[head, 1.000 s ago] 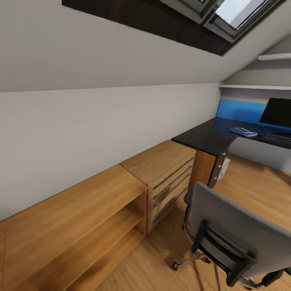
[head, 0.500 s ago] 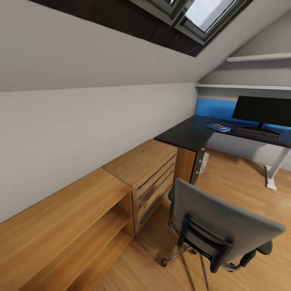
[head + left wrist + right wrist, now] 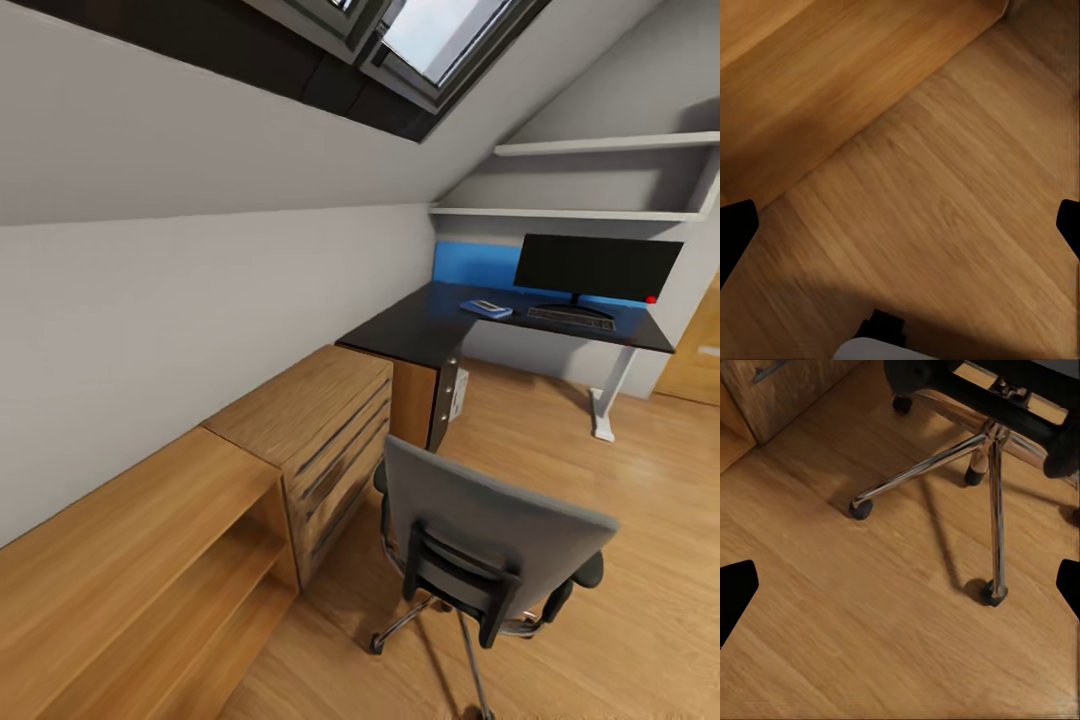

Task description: In the bedroom, organize the workspace by keeping the computer under the desk, ensuring the monitor is on the desk, placing the keyboard on the desk next to the monitor, placing the mouse on the desk next to the keyboard, moving the folder from the swivel chair onto the desk next to the mouse, stacking the notebook on top of the folder with the pen on top of the notebook, and positioning the swivel chair next to the desk.

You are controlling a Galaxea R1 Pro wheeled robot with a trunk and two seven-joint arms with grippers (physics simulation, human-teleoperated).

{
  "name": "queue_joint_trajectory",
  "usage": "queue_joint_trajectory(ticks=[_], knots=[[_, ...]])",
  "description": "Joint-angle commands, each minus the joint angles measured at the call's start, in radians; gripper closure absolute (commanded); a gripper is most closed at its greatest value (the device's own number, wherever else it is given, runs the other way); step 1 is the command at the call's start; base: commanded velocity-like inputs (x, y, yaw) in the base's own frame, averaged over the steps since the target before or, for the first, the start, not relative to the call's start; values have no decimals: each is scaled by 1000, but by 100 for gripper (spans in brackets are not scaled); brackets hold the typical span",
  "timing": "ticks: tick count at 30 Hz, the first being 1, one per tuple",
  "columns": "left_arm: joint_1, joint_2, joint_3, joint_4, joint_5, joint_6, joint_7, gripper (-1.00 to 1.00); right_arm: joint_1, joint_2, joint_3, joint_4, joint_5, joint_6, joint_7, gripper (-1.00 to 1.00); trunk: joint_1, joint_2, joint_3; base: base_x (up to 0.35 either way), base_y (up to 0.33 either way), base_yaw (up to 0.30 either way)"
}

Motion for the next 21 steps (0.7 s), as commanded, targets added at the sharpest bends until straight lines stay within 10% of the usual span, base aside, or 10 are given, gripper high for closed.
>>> queue_joint_trajectory(ticks=[1, 21], knots=[[0, 0, -9, -1, 1, -2, 9, -100, -1, 1, 9, 1, -3, -1, -6, -100, 0, -1, -1, 0, 0, -300], [0, -2, -13, -1, -4, 0, 6, -100, -1, 0, 8, 1, -3, -1, -6, -100, 0, -1, -1, 59, 0, -300]])
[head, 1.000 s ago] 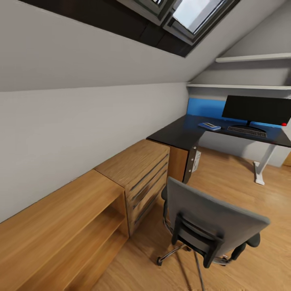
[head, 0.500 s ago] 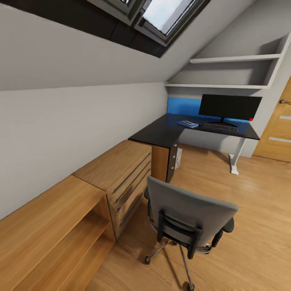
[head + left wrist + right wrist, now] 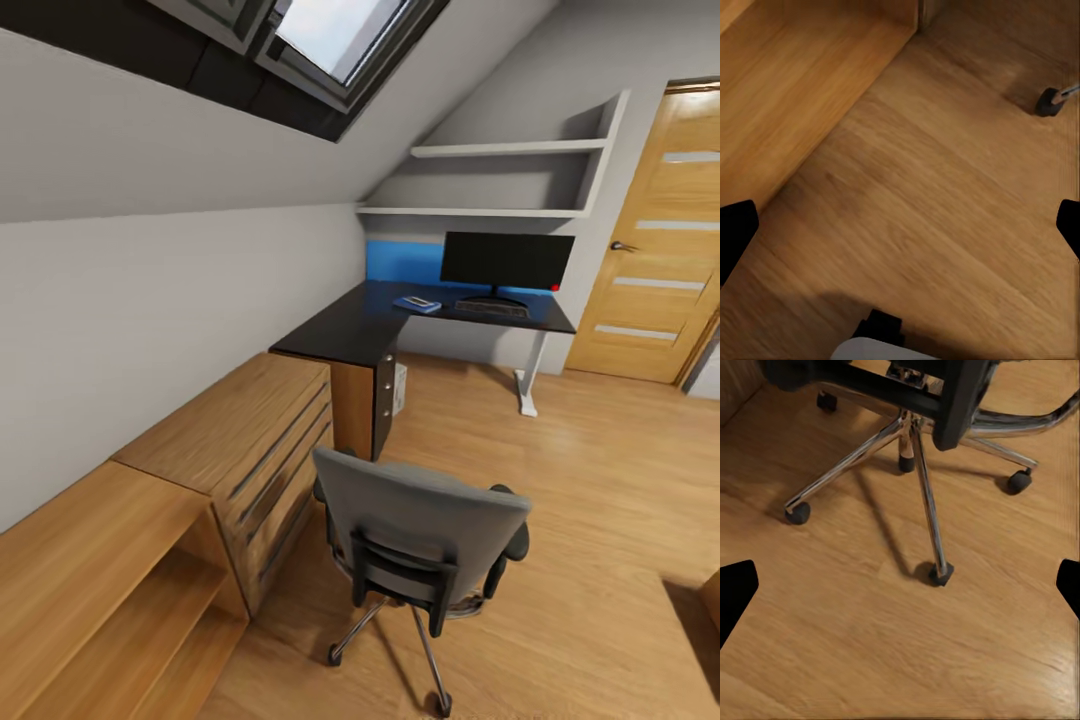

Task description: In the bedroom, organize the workspace by keeping the computer under the desk, ensuring the monitor is on the desk, placing the keyboard on the desk next to the monitor, placing the mouse on the desk next to the keyboard, moving the folder from the swivel chair onto the desk next to the mouse, stacking the notebook on top of the folder with the pen on top of the notebook, and positioning the swivel chair next to the desk.

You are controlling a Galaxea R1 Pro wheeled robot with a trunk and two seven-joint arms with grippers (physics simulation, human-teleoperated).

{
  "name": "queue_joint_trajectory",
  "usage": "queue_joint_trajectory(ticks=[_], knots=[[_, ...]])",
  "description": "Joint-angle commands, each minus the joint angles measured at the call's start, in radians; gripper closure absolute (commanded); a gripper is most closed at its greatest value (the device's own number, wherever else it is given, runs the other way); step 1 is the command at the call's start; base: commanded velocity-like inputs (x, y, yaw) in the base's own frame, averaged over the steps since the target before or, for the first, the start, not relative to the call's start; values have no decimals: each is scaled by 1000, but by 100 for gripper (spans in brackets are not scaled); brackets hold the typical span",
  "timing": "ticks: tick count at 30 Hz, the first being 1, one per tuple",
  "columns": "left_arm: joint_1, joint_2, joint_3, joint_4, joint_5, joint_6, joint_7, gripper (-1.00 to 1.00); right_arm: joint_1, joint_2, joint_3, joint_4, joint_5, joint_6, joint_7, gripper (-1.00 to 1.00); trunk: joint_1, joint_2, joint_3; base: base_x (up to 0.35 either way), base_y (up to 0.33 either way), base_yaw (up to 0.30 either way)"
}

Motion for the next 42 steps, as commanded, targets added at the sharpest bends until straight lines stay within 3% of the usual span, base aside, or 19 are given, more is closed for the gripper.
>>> queue_joint_trajectory(ticks=[1, 21, 42], knots=[[0, 0, -9, -1, 1, -2, 9, -100, -1, 0, 8, 1, -4, -1, -6, -100, 0, -1, -1, 3, 0, -300], [0, -6, -7, -1, 2, -2, 10, -100, -1, 0, 9, 1, -4, 0, -6, -100, 0, -1, -1, 0, 11, -300], [0, -5, -7, -1, 1, -2, 9, -100, -1, 1, 10, 2, -4, 0, -6, -100, 0, -1, -1, -26, 242, -300]])
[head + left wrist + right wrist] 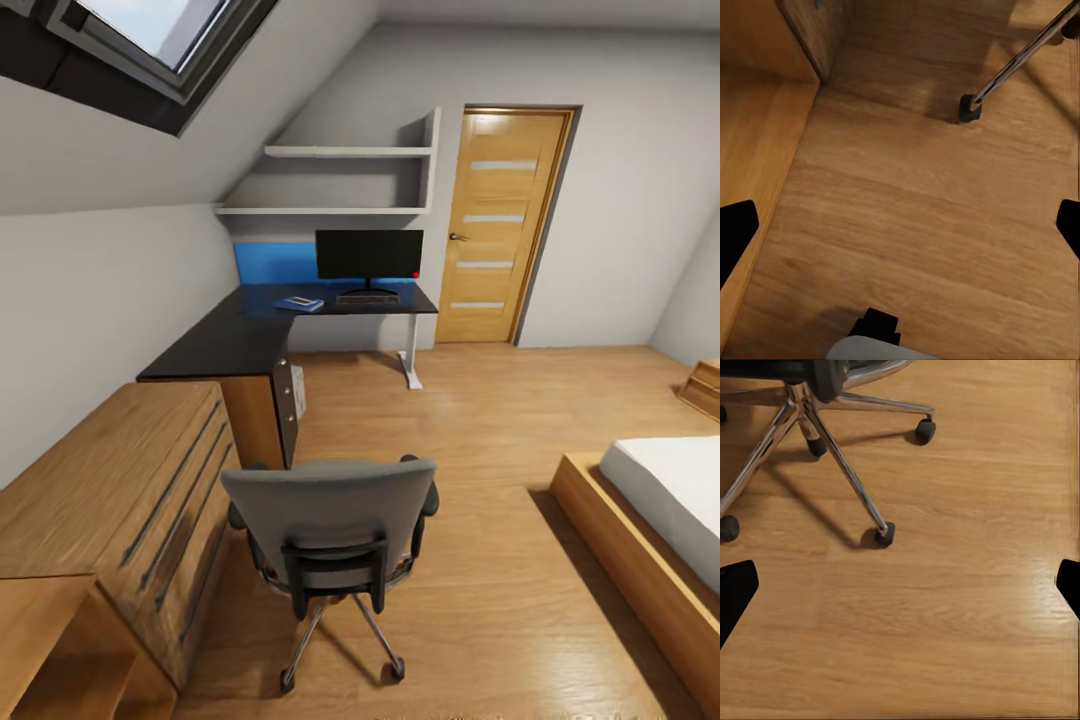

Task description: In the bedroom, organize the workspace by keeping the computer under the desk, ensuring the monitor is on the desk, placing the keyboard on the desk next to the monitor, placing the mouse on the desk next to the keyboard, moving the folder from the swivel chair onto the desk next to the mouse, stacking the notebook on top of the folder with the pen on top of the notebook, and positioning the swivel chair next to the desk.

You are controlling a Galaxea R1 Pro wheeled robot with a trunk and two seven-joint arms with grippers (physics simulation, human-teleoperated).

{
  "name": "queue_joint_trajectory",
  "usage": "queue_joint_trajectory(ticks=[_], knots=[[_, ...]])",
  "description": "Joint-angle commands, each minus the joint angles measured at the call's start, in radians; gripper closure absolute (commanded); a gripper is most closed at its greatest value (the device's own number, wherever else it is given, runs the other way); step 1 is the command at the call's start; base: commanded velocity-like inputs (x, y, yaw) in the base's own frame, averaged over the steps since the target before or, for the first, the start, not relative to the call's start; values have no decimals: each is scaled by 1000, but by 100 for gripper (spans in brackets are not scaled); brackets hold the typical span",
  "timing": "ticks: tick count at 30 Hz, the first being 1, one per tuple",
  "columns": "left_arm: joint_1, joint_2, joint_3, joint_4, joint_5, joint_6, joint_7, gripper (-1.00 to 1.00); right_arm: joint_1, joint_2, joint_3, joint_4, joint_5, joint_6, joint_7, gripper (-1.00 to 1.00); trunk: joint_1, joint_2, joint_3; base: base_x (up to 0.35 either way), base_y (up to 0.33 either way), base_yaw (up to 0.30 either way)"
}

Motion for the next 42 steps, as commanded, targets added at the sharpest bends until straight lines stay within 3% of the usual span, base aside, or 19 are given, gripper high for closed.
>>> queue_joint_trajectory(ticks=[1, 14, 42], knots=[[0, 0, -9, -1, 0, -2, 9, -100, -1, 0, 9, 1, -4, -1, -6, -100, 0, -1, -1, -14, 52, -300], [0, -1, -10, -1, 1, -2, 9, -100, -1, 2, 10, 2, 0, 0, -7, -100, 0, -1, -1, -3, 10, -251], [0, -23, -8, 0, 2, -2, 11, -100, 0, 3, 12, 4, 4, 0, -7, -100, 0, -1, -1, -8, 103, -8]])
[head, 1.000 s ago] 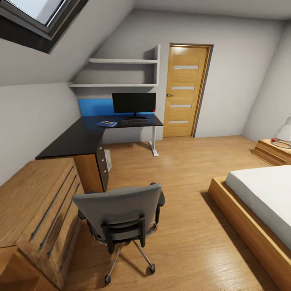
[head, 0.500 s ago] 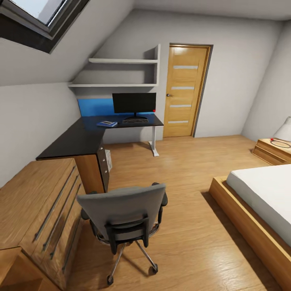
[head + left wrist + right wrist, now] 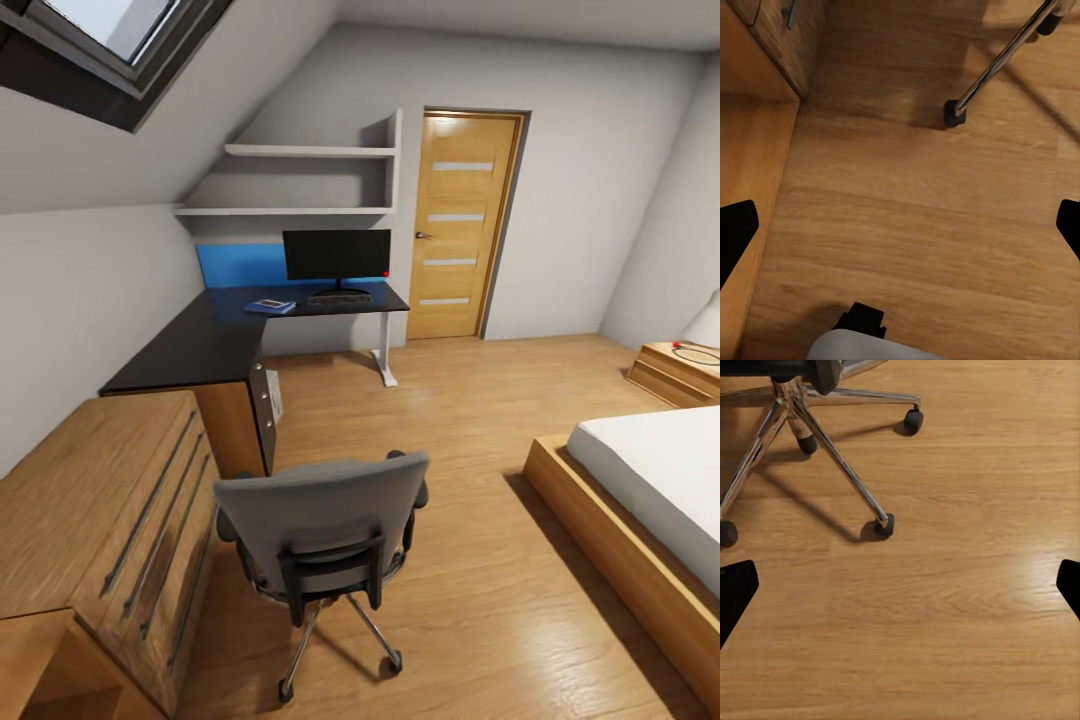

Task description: In the bedroom, organize the workspace by keeping the computer under the desk, ensuring the monitor is on the desk, placing the keyboard on the desk next to the monitor, placing the mouse on the desk next to the keyboard, moving the folder from the swivel chair onto the desk next to the mouse, stacking the notebook on top of the folder with the pen on top of the notebook, and positioning the swivel chair next to the desk.

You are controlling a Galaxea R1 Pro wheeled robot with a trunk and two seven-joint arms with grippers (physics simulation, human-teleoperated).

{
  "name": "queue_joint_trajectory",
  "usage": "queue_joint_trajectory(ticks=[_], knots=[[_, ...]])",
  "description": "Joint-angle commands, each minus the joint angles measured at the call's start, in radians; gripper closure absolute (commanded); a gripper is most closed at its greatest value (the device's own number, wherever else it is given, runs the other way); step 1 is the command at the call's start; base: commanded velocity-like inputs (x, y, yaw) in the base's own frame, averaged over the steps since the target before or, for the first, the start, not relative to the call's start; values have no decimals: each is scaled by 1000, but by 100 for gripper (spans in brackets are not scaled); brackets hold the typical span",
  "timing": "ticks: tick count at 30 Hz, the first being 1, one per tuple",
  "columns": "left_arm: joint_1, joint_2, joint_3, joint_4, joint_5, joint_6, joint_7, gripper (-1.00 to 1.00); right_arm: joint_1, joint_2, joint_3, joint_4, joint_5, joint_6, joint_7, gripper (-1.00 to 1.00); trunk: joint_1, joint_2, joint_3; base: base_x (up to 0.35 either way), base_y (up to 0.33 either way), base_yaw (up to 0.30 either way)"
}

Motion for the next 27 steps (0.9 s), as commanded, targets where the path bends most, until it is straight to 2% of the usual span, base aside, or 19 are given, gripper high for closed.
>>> queue_joint_trajectory(ticks=[1, 27], knots=[[0, 0, -8, -1, 0, -1, 9, -100, -1, 0, 9, 1, -4, -2, -6, -100, 0, -1, -1, -12, 59, 0], [0, 2, -4, -2, 0, -12, 12, -100, -1, -3, 5, 4, -7, 6, -5, -100, 0, -1, -1, -110, 4, 0]])
